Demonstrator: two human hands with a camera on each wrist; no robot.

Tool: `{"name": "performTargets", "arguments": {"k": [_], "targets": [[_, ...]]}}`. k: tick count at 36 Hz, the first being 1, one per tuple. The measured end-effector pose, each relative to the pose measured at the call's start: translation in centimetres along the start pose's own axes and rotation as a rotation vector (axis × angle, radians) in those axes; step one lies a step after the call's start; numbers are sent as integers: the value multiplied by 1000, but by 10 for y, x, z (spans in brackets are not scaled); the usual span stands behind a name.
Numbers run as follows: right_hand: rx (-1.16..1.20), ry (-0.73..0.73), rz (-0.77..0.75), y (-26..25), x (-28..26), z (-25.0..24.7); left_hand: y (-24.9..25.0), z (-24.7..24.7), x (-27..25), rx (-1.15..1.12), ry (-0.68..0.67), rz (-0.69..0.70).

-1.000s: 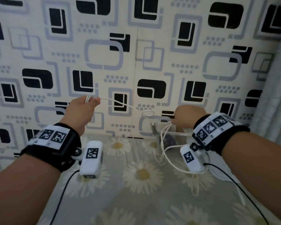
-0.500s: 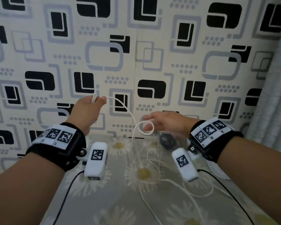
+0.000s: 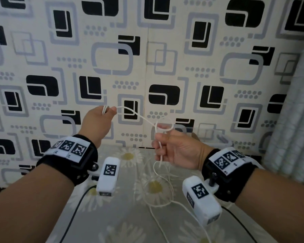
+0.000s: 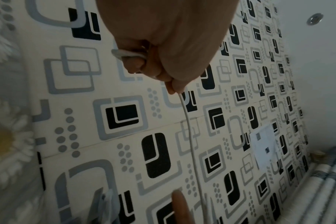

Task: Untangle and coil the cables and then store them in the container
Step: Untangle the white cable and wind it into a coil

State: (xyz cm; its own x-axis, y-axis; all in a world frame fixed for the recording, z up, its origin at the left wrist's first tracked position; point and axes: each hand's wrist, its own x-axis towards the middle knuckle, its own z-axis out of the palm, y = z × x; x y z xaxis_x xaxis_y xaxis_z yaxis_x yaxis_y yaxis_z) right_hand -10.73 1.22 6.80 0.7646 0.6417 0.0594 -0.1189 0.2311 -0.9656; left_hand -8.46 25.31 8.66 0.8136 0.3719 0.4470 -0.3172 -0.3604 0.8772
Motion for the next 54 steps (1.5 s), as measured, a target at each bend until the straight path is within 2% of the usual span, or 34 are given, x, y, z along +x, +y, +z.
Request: {"name": "performTargets", "arguments": {"k": [1, 3, 5, 6, 12, 20, 23, 26, 28, 30, 33, 37, 42, 47, 50, 54], "targets": [[-49, 80, -3, -1, -1, 0, -2, 0, 0, 38, 6, 5], [-294, 329, -36, -4, 2, 0, -7, -1, 1, 146, 22, 45], [-560, 600, -117, -8, 5, -1, -13, -2, 2, 303, 20, 123], [-635, 678, -176, -9, 6, -3, -17, -2, 3, 379, 4, 157], [-777, 783, -427, -23, 0, 0, -34, 4, -4, 674, -180, 258], [-590, 1009, -663, -58, -3, -24, -51, 4, -13, 844, -450, 311], [-524, 1092, -745, -69, 0, -40, -53, 1, -15, 819, -543, 313], [-503, 1158, -721, -71, 4, -55, -48, 4, -23, 694, -627, 286], [-473, 1199, -649, -68, 5, -66, -43, 6, -26, 473, -654, 202], [-461, 1232, -574, -64, 5, -76, -39, 5, -28, 155, -705, 81], [-488, 1233, -503, -55, 4, -87, -31, 3, -27, -257, -759, -102], [-599, 1195, -443, -43, 2, -94, -21, 2, -26, -565, -740, -252], [-794, 1107, -362, -27, 3, -97, -14, -2, -22, -812, -631, -328], [-1153, 886, -198, -12, 5, -92, -14, -4, -19, -966, -500, -366], [-1411, 791, -104, -3, 7, -88, -15, -6, -14, -1037, -492, -369], [-1597, 684, -27, 6, 9, -81, -14, -8, -9, -1103, -479, -353]]}}
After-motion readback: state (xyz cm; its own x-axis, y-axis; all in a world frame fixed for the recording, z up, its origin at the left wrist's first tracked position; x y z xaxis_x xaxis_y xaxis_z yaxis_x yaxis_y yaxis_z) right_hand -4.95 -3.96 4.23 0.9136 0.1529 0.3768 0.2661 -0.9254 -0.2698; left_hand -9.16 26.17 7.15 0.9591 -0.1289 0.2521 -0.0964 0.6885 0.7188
